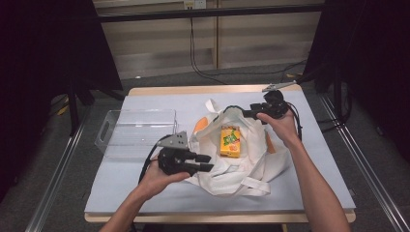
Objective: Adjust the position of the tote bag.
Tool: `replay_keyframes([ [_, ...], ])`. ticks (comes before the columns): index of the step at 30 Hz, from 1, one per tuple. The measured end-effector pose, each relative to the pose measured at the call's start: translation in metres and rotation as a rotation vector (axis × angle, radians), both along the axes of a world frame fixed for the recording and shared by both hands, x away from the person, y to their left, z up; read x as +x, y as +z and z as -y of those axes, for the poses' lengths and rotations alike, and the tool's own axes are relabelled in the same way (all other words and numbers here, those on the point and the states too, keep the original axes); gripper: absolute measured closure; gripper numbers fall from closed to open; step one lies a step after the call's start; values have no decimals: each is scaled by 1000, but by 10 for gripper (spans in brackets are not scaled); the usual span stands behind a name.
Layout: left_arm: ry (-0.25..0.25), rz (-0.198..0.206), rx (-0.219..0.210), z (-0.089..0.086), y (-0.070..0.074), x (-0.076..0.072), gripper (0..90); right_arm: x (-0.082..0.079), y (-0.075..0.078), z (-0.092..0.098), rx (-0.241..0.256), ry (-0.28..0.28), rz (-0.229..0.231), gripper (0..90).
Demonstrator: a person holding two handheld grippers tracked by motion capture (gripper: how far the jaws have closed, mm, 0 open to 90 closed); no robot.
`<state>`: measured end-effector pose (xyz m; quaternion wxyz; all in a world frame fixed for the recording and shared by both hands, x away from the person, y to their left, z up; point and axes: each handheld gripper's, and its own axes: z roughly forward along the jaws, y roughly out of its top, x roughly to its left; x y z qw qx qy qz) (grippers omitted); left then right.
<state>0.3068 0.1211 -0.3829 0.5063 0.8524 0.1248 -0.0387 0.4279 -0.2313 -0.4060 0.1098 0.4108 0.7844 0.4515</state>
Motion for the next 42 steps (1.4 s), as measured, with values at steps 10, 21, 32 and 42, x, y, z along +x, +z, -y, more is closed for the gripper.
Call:
replay_keyframes([
  [10, 98, 37, 69, 8, 24, 49, 581, -48, -3, 12, -15, 45, -31, 481],
  [21, 216, 79, 136, 21, 26, 79, 474, -100, -17, 5, -63, 138, -38, 441],
  [32, 285, 32, 207, 23, 3, 104, 463, -123, -12, 26, -69, 20, -19, 321],
  [42, 382, 59, 364, 24, -6, 115, 838, -120, -30, 16, -114, 12, -96, 522],
])
